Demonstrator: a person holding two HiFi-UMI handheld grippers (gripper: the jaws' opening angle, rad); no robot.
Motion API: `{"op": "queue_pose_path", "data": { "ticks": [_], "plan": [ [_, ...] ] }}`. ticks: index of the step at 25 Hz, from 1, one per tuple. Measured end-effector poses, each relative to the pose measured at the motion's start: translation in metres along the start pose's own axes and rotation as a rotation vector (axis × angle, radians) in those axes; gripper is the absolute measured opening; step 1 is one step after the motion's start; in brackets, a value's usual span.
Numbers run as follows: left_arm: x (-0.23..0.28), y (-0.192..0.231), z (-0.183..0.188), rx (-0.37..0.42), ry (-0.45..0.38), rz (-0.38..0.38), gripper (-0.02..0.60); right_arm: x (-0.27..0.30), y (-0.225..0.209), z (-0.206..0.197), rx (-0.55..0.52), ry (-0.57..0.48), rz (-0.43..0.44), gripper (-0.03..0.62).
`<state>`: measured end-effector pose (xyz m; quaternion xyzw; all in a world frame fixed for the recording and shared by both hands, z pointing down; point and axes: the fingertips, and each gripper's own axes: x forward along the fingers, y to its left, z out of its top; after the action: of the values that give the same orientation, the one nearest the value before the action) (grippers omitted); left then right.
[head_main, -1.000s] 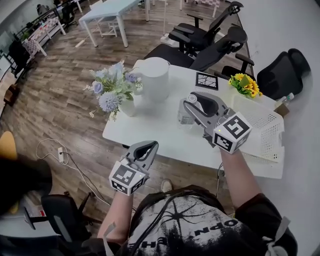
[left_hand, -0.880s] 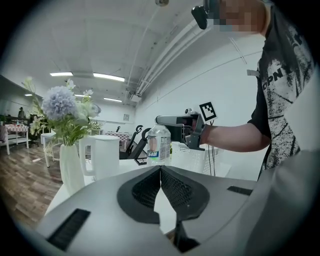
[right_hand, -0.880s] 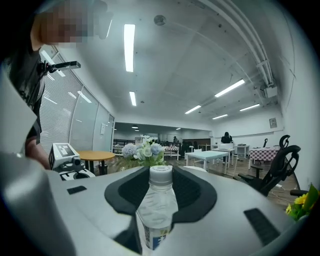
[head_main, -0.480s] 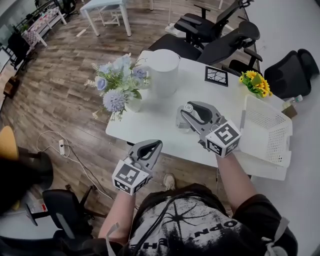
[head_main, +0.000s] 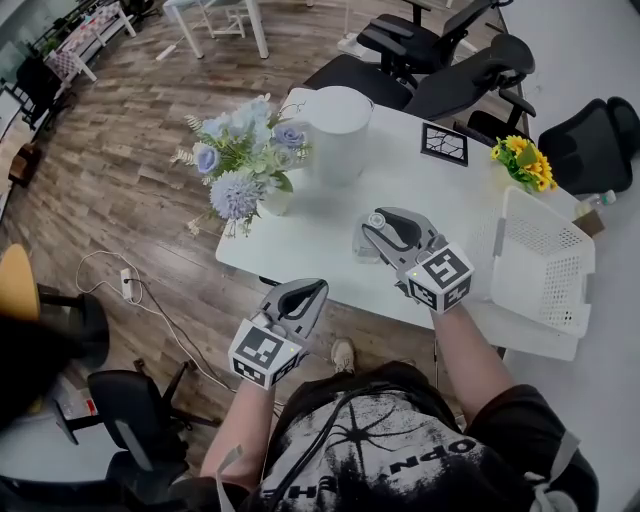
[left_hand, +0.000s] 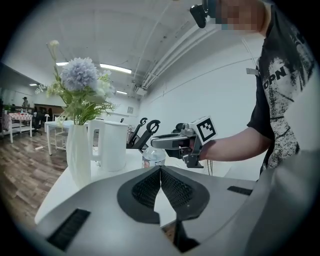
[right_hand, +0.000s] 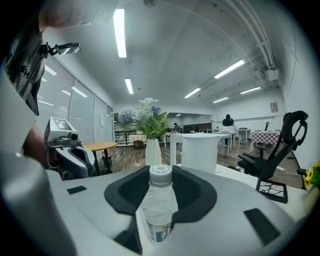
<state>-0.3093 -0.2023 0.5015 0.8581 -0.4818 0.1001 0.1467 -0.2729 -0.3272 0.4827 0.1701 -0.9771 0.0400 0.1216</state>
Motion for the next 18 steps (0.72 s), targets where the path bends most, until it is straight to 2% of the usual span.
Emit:
{"op": "queue_pose_path", "data": {
  "ticks": [18],
  "plan": [
    [-0.0077,-0.0037,0.0031,0.000,-0.009,0.007,0.011,-0.0064,0.0045,-0.0088,0.006,-0.008,-0.016,0.156]
  ]
}}
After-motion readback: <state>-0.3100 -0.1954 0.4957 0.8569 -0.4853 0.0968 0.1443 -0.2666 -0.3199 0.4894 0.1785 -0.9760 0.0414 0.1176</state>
